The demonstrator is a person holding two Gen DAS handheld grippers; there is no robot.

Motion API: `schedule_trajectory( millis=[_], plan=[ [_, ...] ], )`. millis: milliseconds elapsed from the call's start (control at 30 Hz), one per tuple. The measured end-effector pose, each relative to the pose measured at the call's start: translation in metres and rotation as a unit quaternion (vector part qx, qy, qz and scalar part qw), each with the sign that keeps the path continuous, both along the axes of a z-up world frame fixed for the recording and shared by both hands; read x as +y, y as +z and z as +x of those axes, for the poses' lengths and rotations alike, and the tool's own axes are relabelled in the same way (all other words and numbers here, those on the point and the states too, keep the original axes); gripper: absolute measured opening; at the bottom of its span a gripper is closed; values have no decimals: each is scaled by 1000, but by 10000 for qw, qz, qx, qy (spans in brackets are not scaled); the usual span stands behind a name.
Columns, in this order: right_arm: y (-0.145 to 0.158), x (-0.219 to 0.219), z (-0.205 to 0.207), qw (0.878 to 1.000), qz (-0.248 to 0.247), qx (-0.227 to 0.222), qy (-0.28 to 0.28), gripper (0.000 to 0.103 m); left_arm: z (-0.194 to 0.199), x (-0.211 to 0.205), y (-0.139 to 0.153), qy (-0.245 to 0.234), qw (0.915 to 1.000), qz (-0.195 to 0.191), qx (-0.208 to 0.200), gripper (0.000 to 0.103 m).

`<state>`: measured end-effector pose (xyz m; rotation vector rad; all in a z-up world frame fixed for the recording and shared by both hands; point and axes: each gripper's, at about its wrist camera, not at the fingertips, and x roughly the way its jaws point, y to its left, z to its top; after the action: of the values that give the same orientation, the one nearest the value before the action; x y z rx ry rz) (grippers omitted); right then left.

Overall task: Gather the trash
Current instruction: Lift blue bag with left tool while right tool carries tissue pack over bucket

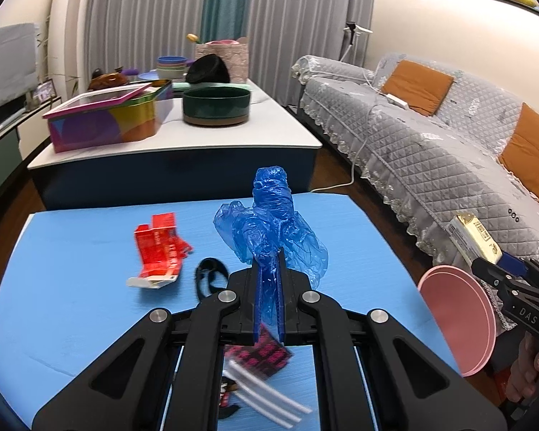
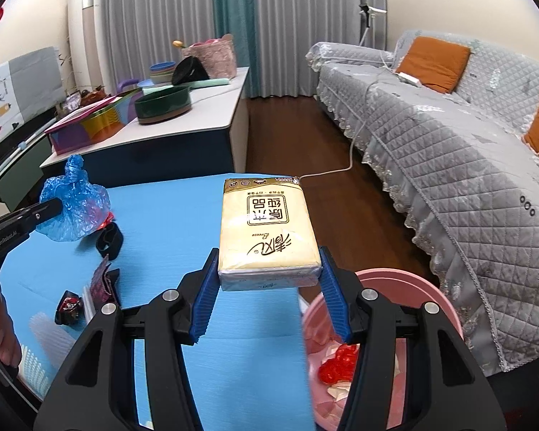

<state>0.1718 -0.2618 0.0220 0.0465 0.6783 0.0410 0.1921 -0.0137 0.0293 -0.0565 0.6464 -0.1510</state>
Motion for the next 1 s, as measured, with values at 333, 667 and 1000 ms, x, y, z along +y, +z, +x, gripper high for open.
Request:
schedule_trajectory(
  millis=[333, 667, 1000],
  plan=[
    [4, -35, -12, 9995, 10, -65, -305, 54, 1, -35, 1, -339, 9994, -1, -70, 6],
    [4, -66, -21, 9983, 4, -60, -579, 54, -1, -68, 0, -690, 9975, -28, -134, 6],
    [2, -100, -33, 9958, -5, -27, -916, 54, -7, -108, -2, -1112, 9937, -5, -156, 6]
  ],
)
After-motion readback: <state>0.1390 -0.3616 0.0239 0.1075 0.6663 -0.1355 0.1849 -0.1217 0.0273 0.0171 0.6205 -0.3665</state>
